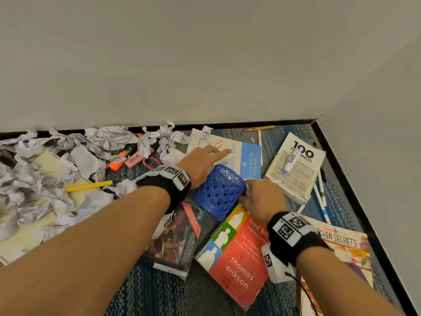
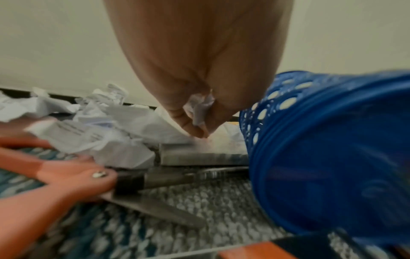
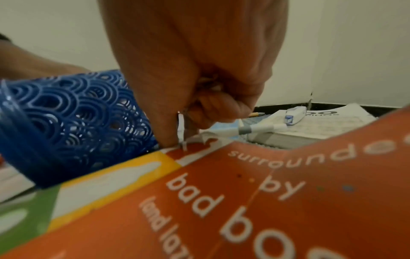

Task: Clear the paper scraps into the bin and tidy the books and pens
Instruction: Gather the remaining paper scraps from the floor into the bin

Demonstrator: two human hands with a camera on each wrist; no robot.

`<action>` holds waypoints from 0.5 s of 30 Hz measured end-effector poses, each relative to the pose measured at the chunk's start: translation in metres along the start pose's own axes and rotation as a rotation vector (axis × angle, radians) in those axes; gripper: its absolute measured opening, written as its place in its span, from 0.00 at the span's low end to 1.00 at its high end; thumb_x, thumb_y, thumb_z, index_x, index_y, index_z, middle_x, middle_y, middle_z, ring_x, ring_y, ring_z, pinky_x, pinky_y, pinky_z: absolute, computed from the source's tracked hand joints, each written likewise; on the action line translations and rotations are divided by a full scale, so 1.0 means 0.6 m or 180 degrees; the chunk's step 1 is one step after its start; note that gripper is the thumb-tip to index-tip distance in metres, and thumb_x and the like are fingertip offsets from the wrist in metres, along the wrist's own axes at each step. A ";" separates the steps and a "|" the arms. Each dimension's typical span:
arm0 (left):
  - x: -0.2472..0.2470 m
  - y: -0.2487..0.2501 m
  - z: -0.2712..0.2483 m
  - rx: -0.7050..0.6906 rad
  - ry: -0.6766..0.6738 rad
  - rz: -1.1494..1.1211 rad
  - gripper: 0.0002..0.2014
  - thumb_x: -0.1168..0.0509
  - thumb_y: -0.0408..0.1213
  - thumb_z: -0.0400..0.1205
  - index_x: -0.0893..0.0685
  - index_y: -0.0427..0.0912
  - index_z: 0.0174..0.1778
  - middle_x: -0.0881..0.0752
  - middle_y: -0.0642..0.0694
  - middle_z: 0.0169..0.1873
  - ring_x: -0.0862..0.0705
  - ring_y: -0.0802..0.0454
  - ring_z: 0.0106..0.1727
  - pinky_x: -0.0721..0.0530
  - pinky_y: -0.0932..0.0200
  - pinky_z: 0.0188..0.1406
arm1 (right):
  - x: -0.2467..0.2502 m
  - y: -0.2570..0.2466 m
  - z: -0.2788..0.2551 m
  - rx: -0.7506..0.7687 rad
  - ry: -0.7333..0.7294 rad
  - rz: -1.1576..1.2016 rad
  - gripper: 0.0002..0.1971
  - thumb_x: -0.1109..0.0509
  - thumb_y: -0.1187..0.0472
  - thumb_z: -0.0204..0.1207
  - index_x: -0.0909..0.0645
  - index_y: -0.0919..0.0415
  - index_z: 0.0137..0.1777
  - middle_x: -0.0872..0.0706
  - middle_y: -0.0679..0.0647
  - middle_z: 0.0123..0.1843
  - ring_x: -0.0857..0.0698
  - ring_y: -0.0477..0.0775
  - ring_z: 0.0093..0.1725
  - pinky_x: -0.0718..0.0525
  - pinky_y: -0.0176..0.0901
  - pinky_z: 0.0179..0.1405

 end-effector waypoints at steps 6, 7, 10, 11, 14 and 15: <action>0.003 -0.002 0.019 -0.0328 -0.0344 0.0221 0.23 0.40 0.27 0.82 0.23 0.45 0.73 0.30 0.47 0.78 0.30 0.45 0.76 0.36 0.54 0.74 | -0.019 -0.016 -0.004 -0.0126 0.0316 0.0447 0.03 0.33 0.62 0.74 0.20 0.59 0.45 0.14 0.60 0.44 0.16 0.66 0.45 0.26 0.45 0.34; 0.005 -0.005 0.019 -0.0295 -0.0287 0.0225 0.20 0.38 0.27 0.81 0.19 0.43 0.69 0.25 0.46 0.74 0.26 0.44 0.73 0.32 0.54 0.72 | -0.023 -0.013 -0.001 -0.0078 0.0331 0.0555 0.05 0.33 0.61 0.74 0.18 0.60 0.48 0.14 0.60 0.44 0.16 0.66 0.44 0.25 0.46 0.35; 0.009 -0.013 0.012 -0.0143 -0.0118 0.0190 0.14 0.38 0.27 0.79 0.16 0.37 0.59 0.20 0.40 0.61 0.21 0.40 0.62 0.23 0.48 0.61 | -0.025 -0.004 0.009 0.0167 0.0441 0.1123 0.11 0.34 0.63 0.76 0.29 0.53 0.34 0.23 0.53 0.32 0.25 0.54 0.32 0.31 0.46 0.33; 0.012 -0.016 0.010 -0.0053 -0.0114 0.0216 0.12 0.38 0.27 0.79 0.17 0.36 0.57 0.20 0.39 0.58 0.20 0.40 0.60 0.22 0.47 0.59 | -0.022 0.005 0.015 0.0147 0.0587 0.1365 0.15 0.35 0.64 0.77 0.34 0.52 0.33 0.27 0.52 0.31 0.29 0.51 0.30 0.33 0.46 0.32; 0.022 -0.024 0.011 0.0255 -0.0080 0.0334 0.10 0.39 0.30 0.81 0.19 0.37 0.56 0.21 0.39 0.56 0.20 0.40 0.59 0.22 0.49 0.56 | 0.003 0.039 0.037 -0.0207 0.0864 0.1839 0.10 0.37 0.64 0.79 0.35 0.58 0.38 0.20 0.58 0.36 0.22 0.57 0.34 0.24 0.50 0.33; 0.026 -0.027 0.014 0.0364 -0.0006 0.0349 0.09 0.40 0.31 0.82 0.20 0.37 0.56 0.21 0.39 0.56 0.20 0.40 0.58 0.22 0.49 0.55 | 0.013 0.050 0.050 -0.0302 0.0922 0.1963 0.08 0.37 0.64 0.79 0.34 0.60 0.42 0.18 0.61 0.39 0.18 0.62 0.37 0.19 0.54 0.36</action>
Point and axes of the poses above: each hand's wrist, its own z-axis towards the middle knuckle, its own x-axis out of the back of the hand, y = z × x, the point moved 2 cm from there along z, towards the middle knuckle
